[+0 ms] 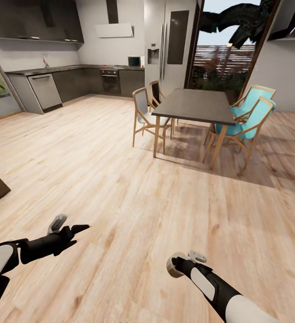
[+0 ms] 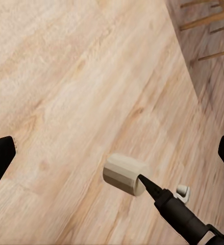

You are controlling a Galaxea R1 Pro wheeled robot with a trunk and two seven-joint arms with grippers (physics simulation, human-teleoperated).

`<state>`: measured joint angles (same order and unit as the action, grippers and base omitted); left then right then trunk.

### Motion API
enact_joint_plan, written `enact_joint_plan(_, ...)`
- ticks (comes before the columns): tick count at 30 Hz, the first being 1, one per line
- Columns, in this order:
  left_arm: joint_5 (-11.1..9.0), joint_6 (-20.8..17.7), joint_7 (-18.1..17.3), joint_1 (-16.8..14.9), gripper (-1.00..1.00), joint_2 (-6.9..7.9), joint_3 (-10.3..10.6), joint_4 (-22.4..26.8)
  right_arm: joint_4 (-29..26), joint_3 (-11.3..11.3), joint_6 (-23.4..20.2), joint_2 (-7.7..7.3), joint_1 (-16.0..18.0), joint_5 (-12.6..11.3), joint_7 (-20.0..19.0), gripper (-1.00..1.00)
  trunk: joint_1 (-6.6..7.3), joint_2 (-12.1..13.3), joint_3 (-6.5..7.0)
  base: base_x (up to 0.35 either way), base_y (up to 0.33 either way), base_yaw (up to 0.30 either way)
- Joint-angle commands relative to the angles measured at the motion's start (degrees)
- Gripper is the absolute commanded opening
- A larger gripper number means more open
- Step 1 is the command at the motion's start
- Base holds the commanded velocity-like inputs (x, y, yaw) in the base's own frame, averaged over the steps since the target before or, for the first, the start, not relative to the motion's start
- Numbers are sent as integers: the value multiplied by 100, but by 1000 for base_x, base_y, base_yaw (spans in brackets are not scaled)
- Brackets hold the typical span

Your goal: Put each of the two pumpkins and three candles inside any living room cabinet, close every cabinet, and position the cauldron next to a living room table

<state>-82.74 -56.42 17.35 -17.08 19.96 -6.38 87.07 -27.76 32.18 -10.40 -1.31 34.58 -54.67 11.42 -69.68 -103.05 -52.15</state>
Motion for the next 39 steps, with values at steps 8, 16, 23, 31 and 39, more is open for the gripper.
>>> enact_joint_plan(8,-51,-19,59,-6,100,-1,5,3,-19,43,-11,-10,1,-43,44,-100,177,320,140,0,0,291)
enact_joint_plan(16,-58,-25,58,-6,100,-1,5,3,-19,43,-9,-3,-2,-43,44,-100,353,641,283,-93,42,291)
enact_joint_plan(23,-58,-27,58,-6,100,2,3,3,-20,43,-6,-5,-2,-43,44,-100,506,922,409,-31,13,291)
enact_joint_plan(31,-58,-27,58,-6,100,5,4,3,-25,43,-8,-4,-1,-43,44,-100,682,1243,553,-1,0,291)
enact_joint_plan(39,-58,-26,58,-6,100,7,5,3,-24,43,-5,-3,1,-43,44,-100,858,1563,696,0,0,291)
